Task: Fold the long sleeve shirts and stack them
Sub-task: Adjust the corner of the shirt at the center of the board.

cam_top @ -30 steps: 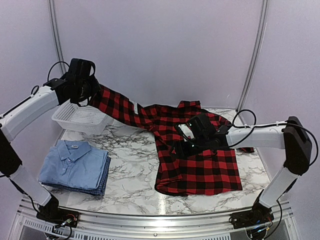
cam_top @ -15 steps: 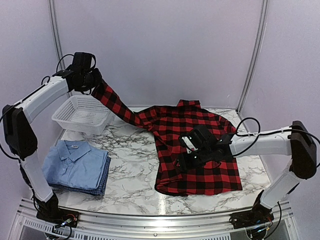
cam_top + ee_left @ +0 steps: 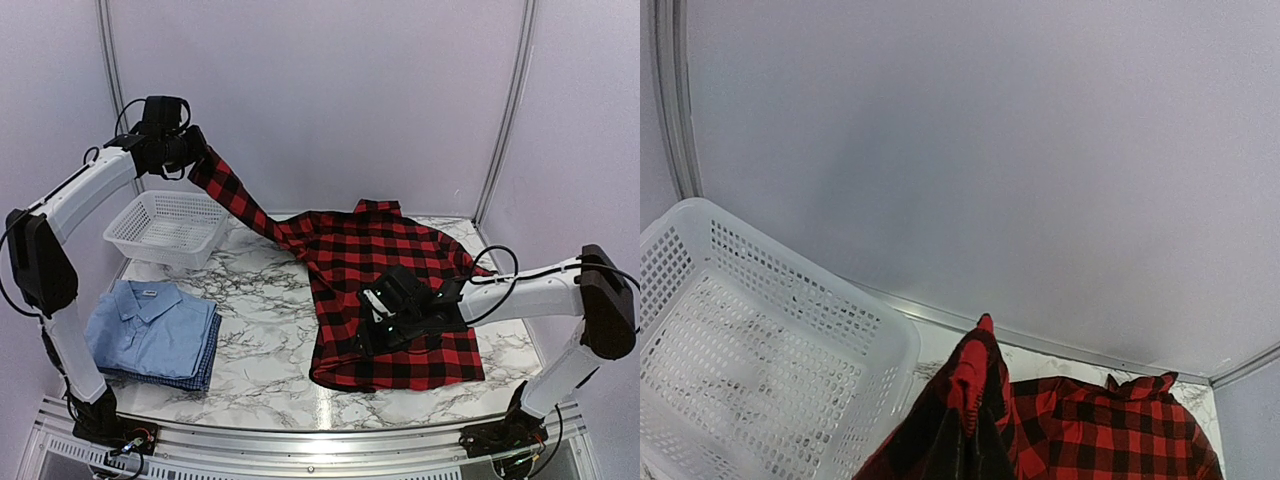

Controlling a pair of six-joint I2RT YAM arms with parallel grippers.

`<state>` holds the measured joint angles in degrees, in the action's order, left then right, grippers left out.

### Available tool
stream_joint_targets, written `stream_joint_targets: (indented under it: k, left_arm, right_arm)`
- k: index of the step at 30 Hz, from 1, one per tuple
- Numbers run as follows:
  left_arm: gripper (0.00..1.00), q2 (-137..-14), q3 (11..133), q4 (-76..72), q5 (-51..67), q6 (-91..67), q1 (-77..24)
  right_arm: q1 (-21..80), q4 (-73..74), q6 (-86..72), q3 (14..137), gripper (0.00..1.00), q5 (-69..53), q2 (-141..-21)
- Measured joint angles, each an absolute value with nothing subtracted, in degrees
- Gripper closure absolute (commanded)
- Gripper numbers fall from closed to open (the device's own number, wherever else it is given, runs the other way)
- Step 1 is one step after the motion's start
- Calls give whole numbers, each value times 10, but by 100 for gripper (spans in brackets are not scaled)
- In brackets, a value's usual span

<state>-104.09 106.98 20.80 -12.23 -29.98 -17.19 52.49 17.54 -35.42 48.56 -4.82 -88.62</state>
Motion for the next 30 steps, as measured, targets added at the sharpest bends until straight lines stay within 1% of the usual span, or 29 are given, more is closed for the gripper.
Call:
stream_joint_targets:
  k: [11,14,16,20,21,24,30]
  left_arm:
    - [100,-1065,1112,197,-94,-306,-172]
    - [100,-1071,1114,196,-90,-307,-172]
    - [100,-1073,1116,196,-88,-307,-172]
    - [100,-1074,1118,195,-84,-307,-172]
    - [100,-1074,1118,195,-84,-307,-172]
    - [100,-1074,1118,196,-84,-306,-172]
    - [100,-1077,1134,195,-84,-304,-172]
  right_arm:
    - [526,167,-380,469,64,-52,-888]
    - [530,165,-384,468,70,-53,-893]
    - [533,161,-388,468,75,-54,-898]
    - [537,156,-388,470,97,-55,-909]
    - [538,157,-387,474,100,-55,-913]
    - [548,170,-380,507,100,-53,-931]
    - [603,183,-346,649,100,-54,-984]
